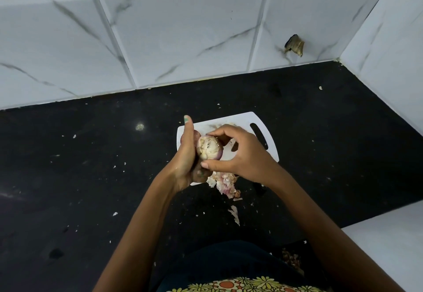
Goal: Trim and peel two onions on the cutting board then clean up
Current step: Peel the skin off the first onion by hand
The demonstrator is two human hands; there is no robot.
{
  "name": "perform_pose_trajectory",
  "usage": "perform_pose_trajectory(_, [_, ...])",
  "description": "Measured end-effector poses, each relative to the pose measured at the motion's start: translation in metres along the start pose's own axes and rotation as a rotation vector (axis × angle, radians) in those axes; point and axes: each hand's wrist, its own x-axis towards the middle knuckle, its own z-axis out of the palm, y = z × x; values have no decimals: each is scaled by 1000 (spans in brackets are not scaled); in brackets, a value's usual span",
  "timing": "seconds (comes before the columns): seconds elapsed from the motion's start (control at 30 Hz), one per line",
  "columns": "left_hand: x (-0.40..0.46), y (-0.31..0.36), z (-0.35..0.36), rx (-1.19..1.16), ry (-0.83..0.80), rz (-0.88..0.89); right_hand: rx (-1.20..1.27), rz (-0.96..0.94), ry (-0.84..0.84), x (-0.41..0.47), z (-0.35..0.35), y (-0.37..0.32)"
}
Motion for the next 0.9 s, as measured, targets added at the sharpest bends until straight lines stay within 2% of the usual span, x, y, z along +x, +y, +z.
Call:
perform_pose_trajectory(0.13, [-4,-1,3,43,-21,185,-52,9,260,5,2,5])
perform_pose_trajectory(0.2, [-8,-3,6,59,-36,234,-88,16,312,7,1,7])
perform_pose_trajectory(0.53, [-9,-9,11,72,-11,335,-120,8,88,9,-16,2])
perform_pose_trajectory(0.67, [-8,-7,7,81,46,374,-21,69,-73,7,-30,-2])
perform_pose_trajectory(0.73, [-8,-6,2,111,57,417,79,79,-62,6,-33,-3])
perform_pose_trajectory(0.9, [-11,-1,-3,228,84,500,265,85,90,8,-24,-10])
